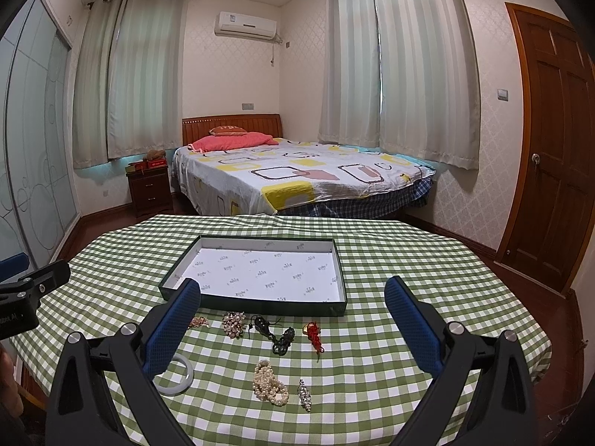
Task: Organize jewelry
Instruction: 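Lower the left tool to the red bead bracelet while the right tool lowers to the pearl strand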
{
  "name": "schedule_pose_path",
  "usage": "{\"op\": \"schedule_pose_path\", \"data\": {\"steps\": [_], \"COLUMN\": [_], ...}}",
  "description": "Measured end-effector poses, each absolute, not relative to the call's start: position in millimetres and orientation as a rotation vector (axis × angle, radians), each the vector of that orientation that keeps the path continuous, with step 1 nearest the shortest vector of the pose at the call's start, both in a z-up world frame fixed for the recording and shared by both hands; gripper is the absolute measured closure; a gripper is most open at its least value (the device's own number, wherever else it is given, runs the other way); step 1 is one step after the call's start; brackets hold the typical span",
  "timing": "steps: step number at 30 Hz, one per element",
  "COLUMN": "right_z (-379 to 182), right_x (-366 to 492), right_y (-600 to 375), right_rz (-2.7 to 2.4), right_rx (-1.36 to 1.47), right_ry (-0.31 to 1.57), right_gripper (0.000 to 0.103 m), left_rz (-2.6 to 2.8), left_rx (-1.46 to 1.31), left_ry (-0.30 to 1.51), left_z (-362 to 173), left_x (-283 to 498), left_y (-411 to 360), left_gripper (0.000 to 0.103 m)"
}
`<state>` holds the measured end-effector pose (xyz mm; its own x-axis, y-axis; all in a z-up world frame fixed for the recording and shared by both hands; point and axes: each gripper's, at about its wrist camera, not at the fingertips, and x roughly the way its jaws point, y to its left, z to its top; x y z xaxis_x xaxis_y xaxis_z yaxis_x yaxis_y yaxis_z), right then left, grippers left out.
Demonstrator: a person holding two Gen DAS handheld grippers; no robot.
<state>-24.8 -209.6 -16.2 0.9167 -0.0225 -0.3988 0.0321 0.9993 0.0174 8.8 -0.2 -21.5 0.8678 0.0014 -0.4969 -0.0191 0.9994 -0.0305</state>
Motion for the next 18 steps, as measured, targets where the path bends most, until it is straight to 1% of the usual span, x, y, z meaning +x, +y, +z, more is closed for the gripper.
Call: {"op": "schedule_pose_path", "data": {"steps": [7,13,18], "right_z": [-50,-91,-116], "right_x": [-11,3,14], "right_y": [-217,-223,-231], "right_rz": [-0.043,-0.049,-0.042], "right_rx": [0.008,-0.004,0.014], "right_ry": [0.442,0.514,0.582], "right_gripper": [0.006,0.006,0.006], "left_rz": [0.002,-0.029,-0.022], "left_rx": [-0.035,-0.052,-0.068], "left_ry": [0.573,0.679,0.744], "left_z": [-55,-96,-119], "left_x": [30,50,61], "left_y": [4,8,10], "left_gripper": [0.003,0.003,0.003]}}
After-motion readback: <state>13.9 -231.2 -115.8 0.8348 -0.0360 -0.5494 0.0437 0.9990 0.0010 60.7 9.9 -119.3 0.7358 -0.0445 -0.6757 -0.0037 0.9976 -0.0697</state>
